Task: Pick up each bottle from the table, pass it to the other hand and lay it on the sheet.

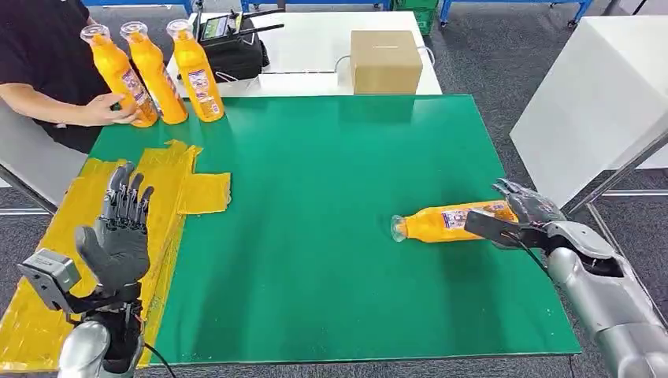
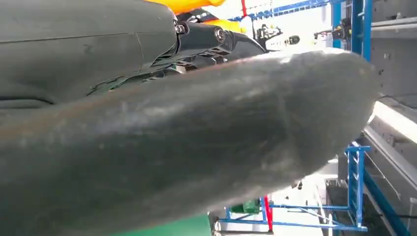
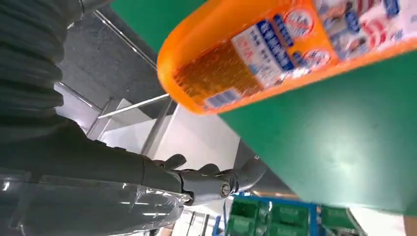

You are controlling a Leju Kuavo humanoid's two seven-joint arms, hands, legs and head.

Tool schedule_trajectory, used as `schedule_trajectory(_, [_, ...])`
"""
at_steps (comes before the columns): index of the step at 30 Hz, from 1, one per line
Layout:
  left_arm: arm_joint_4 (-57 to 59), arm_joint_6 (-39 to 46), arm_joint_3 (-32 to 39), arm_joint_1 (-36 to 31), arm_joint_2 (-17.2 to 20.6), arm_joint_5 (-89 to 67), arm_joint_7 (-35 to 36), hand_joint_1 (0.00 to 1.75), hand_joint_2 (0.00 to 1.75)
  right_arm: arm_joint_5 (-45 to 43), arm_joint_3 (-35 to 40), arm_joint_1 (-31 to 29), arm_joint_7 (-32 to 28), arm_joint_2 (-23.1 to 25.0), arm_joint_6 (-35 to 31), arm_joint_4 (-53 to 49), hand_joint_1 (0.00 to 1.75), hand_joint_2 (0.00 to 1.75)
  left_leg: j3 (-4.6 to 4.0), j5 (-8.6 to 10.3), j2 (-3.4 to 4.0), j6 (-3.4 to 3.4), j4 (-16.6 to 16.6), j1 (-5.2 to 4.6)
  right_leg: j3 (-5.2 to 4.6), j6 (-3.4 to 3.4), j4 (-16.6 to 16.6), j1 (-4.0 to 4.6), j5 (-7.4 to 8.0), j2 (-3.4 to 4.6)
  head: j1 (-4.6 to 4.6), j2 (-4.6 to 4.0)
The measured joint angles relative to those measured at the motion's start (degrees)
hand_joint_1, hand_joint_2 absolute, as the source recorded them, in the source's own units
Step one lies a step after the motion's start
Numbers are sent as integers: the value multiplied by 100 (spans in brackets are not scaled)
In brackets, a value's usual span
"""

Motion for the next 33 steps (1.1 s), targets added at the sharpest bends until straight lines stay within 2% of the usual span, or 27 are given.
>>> schedule_trajectory(14, [44, -2, -9, -54, 20, 64, -2, 0, 0, 9, 389, -284, -31, 77, 125, 431, 0, 175, -1, 0, 1, 0, 0, -1, 0, 0, -1, -2, 0, 0, 2, 0])
schedule_trajectory(24, [124, -33, -94, -158, 59, 262, -33, 0, 0, -68, 1029, -958, -210, 332, 498, 1420, 2, 175, -1, 1, 1, 0, 0, 0, 0, 0, 1, -1, 0, 0, 0, 0])
schedule_trajectory(25, [142, -35, -103, -185, 66, 271, -39, 0, 0, -26, 1113, -1041, -210, 374, 560, 1575, 42, 175, 0, 1, 1, -1, 0, 0, 0, 0, 0, -1, 0, 0, 2, 0])
schedule_trajectory(26, [160, -37, -123, -213, 74, 287, -42, 0, 0, 38, 1190, -1116, -210, 418, 643, 1723, 140, 175, 1, 1, 0, -1, 0, 0, 0, 0, 0, -1, 0, 0, 2, 0])
schedule_trajectory(27, [181, -44, -147, -246, 83, 315, -42, 0, 0, 103, 1292, -1202, -208, 468, 767, 1926, 175, 175, 1, 2, -1, -1, 0, 0, 0, 0, 0, -1, 0, -1, 2, 0])
schedule_trajectory(33, [374, -5, -337, -579, 122, 490, 2, 0, 0, 194, 1703, -1501, -371, 665, 1180, 2817, 175, 175, 20, 2, -4, -1, 1, 0, 19, 0, -2, 0, 0, -4, 4, 0])
